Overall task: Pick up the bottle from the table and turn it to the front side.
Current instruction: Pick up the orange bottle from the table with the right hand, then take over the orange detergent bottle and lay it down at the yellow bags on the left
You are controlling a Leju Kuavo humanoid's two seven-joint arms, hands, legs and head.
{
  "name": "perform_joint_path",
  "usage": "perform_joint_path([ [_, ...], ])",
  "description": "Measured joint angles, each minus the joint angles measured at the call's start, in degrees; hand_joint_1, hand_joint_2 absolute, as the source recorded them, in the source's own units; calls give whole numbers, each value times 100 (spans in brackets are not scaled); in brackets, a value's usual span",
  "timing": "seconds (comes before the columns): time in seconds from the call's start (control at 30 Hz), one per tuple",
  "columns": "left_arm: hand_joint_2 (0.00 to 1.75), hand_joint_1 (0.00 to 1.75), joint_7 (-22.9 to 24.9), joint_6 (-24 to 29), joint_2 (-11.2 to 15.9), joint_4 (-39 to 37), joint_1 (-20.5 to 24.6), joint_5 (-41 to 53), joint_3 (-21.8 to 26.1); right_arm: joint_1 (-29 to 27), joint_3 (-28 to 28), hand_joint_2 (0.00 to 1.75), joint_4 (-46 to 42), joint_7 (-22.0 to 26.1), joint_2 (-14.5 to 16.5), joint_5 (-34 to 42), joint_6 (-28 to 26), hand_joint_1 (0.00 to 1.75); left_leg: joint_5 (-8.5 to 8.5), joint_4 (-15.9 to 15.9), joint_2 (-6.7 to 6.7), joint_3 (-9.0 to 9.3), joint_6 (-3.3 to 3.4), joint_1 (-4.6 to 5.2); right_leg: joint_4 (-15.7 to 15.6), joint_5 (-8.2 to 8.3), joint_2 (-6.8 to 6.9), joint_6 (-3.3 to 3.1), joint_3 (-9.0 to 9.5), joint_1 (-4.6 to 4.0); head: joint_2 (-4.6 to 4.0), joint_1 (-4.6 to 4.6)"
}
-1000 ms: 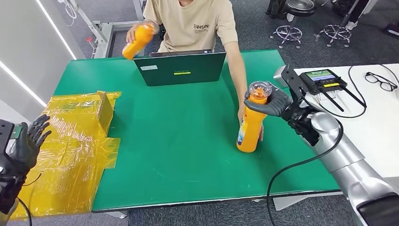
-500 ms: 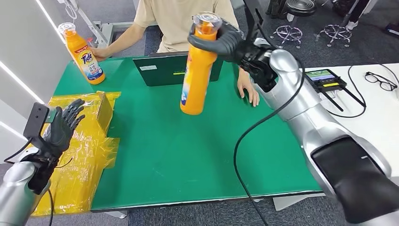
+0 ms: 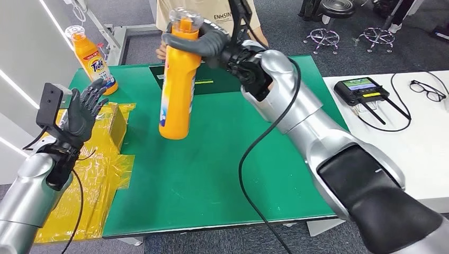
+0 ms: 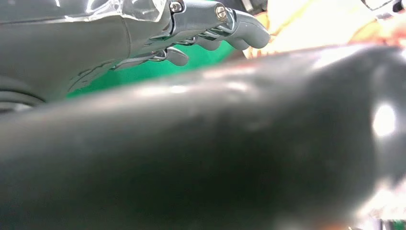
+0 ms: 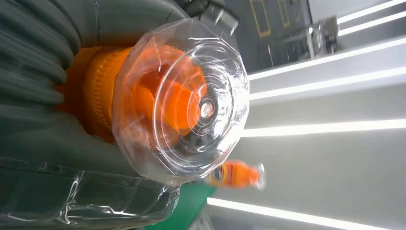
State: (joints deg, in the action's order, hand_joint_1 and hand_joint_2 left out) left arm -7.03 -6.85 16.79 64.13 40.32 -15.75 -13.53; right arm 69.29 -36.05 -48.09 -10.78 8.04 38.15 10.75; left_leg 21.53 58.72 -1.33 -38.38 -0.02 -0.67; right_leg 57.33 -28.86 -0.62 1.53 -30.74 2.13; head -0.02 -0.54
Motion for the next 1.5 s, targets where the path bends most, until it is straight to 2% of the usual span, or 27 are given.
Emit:
perform_joint_path([
  [0.1,0,0,15,42,-108,1,31,30,-45,-30,-27,175,206,-1,221,35,27,175,0,0,1,0,0,0,0,0,-1,0,-1,-1,0,0],
  [0.2,0,0,33,87,-264,5,59,68,-124,-80,-95,175,602,14,585,66,89,175,0,-1,1,-2,0,-1,1,-1,-1,-1,-2,-2,0,0],
  [0.3,0,0,86,78,-291,149,-6,96,-140,-107,-135,175,728,5,704,-24,186,175,0,-2,3,-2,0,-1,1,-1,-4,-1,-2,-1,0,-1],
  [0.43,175,0,208,26,-291,586,-244,151,-185,-201,-190,175,718,-45,782,-150,222,175,0,-1,-1,-2,0,-2,0,-3,3,-3,-2,0,0,-1],
  [0.83,175,0,442,-379,-298,1260,-548,220,-544,-278,-229,175,689,-123,787,-309,200,175,0,-1,0,-1,-1,0,1,-2,2,-3,-2,-1,0,0],
  [1.27,175,0,525,-327,-502,1600,-720,283,-874,-274,-229,175,577,-227,787,-338,189,175,0,-1,3,0,-1,1,1,-2,-2,-3,-4,-1,0,-1],
  [1.3,175,21,529,-318,-510,1621,-735,294,-883,-275,-229,175,573,-234,787,-338,196,175,0,-1,3,0,-1,1,1,-2,-1,-3,-4,-1,0,-1],
  [1.4,175,152,566,-240,-529,1674,-771,374,-940,-279,-230,175,560,-266,786,-339,226,175,-1,-1,3,0,-1,0,2,-2,-2,-3,-4,-1,0,-1],
  [1.43,175,175,575,-201,-534,1689,-784,408,-957,-284,-230,175,552,-273,785,-341,233,175,-1,-1,3,0,-1,0,2,-2,-2,-3,-4,-1,0,-1],
  [1.5,175,175,570,-130,-535,1722,-824,469,-969,-302,-231,175,530,-277,777,-347,239,175,-1,-1,3,0,-1,0,2,-2,-2,-3,-4,-1,0,-1],
])
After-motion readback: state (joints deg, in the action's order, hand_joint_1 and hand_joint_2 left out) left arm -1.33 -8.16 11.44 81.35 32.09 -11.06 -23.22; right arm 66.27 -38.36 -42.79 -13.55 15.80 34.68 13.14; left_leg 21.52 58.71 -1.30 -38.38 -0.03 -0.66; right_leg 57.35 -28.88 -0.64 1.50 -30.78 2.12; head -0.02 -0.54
